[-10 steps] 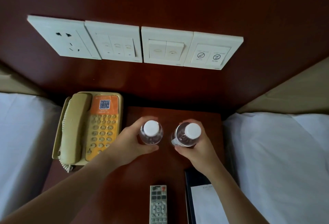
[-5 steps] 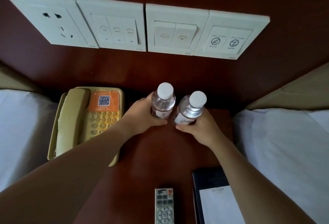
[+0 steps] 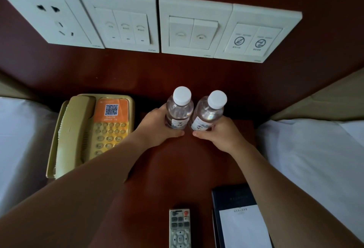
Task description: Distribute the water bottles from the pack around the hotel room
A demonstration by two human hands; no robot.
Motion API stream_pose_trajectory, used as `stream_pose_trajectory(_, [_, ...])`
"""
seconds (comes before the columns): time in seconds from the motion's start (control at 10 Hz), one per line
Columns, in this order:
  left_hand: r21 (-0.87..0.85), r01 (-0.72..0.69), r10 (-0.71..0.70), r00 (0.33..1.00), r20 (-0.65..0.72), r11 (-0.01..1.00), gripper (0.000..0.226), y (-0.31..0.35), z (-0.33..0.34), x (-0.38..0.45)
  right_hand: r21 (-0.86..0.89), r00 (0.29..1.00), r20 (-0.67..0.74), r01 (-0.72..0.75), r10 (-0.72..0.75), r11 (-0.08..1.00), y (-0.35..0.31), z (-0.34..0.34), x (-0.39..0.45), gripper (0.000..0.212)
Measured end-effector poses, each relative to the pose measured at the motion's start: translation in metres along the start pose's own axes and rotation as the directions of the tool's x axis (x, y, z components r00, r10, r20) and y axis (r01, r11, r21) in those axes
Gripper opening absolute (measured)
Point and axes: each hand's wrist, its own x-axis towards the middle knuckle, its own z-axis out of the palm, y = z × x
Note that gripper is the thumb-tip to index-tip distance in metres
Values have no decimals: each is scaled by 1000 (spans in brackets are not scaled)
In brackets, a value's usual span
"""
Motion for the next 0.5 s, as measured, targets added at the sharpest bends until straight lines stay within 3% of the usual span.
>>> stream_pose_trajectory(0.2, [5,18,-18,1000,3,1000,72,-2,1,2,29,997,52,-61,59,998,1,2,0,72])
stream_pose_trajectory(0.3, [-72,39,-39,999,-4,997,93,-3,0,-2,68,996,49,-80,77,994,-1,4,-5,95])
stream_pose_trajectory(0.4, [-121,48,-61,992,-106,991,108,8,-2,-23,70,993,-60,-102,106,992,-18,0,-24,108])
stream_pose_trajectory(0.5, [-133,5,-42,959,-280,991,98,35,-13,-52,101,981,-161,-93,108,991,-48,-13,-45,110])
